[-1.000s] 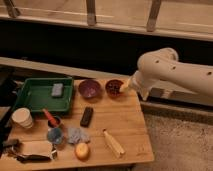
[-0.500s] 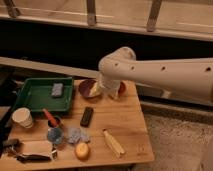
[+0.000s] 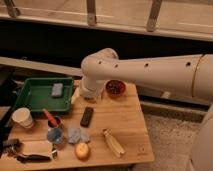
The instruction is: Place pepper in paper cup
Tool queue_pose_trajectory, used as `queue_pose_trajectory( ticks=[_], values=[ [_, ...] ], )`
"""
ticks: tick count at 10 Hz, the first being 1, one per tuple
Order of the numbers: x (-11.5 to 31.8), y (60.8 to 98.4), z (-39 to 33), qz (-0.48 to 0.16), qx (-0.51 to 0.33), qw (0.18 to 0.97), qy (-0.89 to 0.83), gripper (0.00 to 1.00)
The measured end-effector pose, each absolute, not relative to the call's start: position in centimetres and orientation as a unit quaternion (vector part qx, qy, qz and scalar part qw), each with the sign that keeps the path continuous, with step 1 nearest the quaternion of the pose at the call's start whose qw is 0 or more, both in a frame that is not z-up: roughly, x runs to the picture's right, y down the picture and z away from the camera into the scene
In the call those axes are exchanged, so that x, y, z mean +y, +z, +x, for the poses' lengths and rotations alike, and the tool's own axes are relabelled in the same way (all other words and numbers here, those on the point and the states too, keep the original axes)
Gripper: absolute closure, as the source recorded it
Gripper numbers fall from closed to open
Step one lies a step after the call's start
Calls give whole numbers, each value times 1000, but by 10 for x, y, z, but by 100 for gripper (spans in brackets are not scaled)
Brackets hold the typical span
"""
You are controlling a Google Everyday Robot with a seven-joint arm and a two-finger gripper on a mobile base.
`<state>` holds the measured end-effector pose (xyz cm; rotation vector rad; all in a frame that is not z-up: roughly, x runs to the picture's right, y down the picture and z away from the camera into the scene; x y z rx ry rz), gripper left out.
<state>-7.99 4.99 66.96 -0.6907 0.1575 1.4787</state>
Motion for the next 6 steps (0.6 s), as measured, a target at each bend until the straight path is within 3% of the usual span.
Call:
queue_pose_trajectory(
  ticks=[6],
  values=[
    [39, 676, -127, -308, 81, 746, 585, 26]
  ],
)
